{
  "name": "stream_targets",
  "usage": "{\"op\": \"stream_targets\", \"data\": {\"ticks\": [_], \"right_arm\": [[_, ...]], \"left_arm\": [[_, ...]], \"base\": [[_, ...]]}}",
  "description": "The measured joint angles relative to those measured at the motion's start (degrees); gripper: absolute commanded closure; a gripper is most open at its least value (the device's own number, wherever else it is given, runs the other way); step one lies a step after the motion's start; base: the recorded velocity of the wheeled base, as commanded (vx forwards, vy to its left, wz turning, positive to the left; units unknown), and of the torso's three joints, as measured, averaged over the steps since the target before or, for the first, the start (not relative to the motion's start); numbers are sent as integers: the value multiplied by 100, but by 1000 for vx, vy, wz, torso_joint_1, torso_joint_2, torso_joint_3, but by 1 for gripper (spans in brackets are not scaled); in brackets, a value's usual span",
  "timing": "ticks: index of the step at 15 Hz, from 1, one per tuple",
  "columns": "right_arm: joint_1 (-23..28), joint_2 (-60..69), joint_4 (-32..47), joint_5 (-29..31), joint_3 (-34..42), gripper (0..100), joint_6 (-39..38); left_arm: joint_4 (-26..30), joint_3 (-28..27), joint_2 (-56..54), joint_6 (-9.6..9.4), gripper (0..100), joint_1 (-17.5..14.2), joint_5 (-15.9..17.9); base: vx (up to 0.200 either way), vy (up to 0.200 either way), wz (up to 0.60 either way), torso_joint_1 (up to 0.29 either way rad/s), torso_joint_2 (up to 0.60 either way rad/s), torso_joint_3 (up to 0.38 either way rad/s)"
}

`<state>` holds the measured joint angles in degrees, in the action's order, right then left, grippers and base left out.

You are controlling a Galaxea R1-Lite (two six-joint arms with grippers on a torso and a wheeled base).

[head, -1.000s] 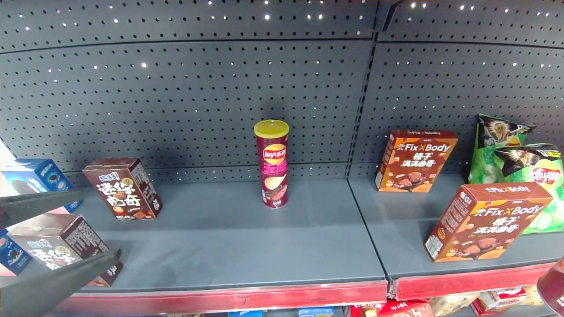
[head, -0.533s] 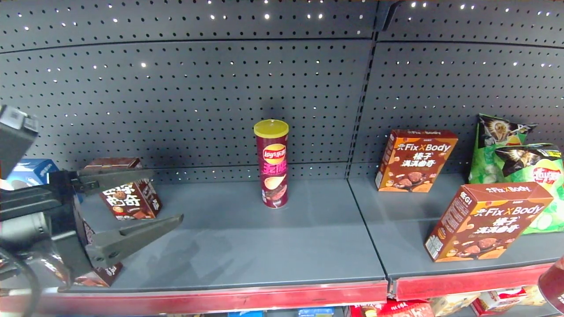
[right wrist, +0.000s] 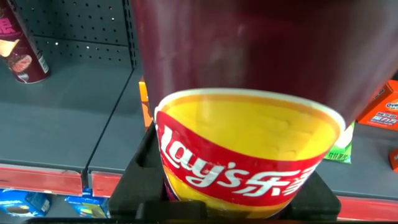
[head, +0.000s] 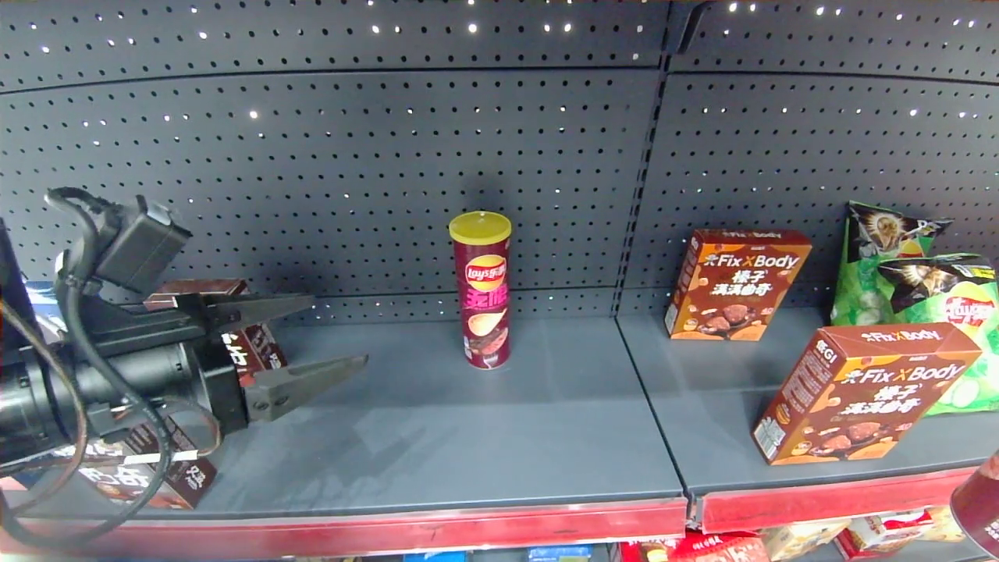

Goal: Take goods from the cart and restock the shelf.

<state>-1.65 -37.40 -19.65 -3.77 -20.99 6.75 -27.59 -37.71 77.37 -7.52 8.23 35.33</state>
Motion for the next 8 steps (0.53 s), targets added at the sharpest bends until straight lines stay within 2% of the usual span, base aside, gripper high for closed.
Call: {"op": "stream_targets", "data": {"ticks": [3,6,7,8], "right_arm": [[-6,-2,0,0,7,100,5],[-11,-2,-2,-6,27,100,2],[-11,2,-2,-4,40,100,2],[-17,6,2,-6,57,100,0]], "left_arm": [[-60,-251,453,2,0,-32,22],[-227,-514,868,39,0,20,244],[-246,-689,1006,106,0,30,271],[-257,-916,1179,251,0,41,283]], "base": [[0,0,0,0,0,0],[0,0,0,0,0,0],[0,0,0,0,0,0],[0,0,0,0,0,0]]}}
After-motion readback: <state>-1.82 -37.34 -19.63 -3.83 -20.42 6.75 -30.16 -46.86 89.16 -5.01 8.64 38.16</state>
